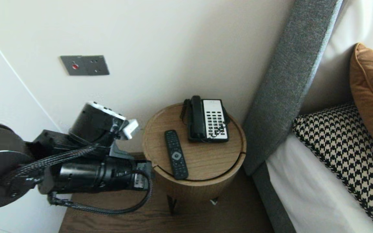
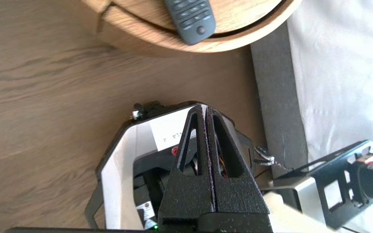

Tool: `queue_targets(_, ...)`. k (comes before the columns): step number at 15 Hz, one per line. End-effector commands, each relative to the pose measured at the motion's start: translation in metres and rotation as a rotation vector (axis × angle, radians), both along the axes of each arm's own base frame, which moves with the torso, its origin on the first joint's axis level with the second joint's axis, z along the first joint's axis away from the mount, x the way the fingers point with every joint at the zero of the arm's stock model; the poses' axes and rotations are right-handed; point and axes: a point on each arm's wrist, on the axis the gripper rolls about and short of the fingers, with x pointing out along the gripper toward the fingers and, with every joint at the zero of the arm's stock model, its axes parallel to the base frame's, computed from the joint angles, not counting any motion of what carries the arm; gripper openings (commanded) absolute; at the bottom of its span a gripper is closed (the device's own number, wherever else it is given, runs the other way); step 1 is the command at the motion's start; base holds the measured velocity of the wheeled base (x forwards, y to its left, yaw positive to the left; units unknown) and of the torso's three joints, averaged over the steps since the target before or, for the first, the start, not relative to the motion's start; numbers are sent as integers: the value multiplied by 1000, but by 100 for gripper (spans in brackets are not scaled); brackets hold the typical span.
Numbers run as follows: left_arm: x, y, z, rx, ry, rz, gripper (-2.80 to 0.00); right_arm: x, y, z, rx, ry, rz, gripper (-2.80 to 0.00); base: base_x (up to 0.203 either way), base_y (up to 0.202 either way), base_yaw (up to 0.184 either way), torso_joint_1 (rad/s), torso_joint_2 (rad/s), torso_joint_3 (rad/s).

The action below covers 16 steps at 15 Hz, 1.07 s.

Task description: Open the nightstand drawer

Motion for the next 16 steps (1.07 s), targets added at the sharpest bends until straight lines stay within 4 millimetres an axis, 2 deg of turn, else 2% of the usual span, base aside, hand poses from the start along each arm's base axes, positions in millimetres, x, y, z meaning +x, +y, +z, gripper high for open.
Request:
queue_targets(1, 18, -22, -22, 35, 48, -13, -280, 0, 0, 0, 0, 3, 0, -280, 0, 0, 0, 0, 0, 0)
queue_targets(9, 28, -99, -68, 57, -27, -27, -280, 0, 0, 0, 0, 2, 1, -280, 0, 0, 0, 0, 0, 0)
queue_targets(11, 34, -113, -81, 71, -84, 7, -280, 0, 0, 0, 0, 1, 1, -280, 0, 0, 0, 0, 0, 0)
queue_targets(16, 50, -131, -93, 55, -108, 29, -280, 0, 0, 0, 0, 1, 0, -280, 0, 0, 0, 0, 0, 0)
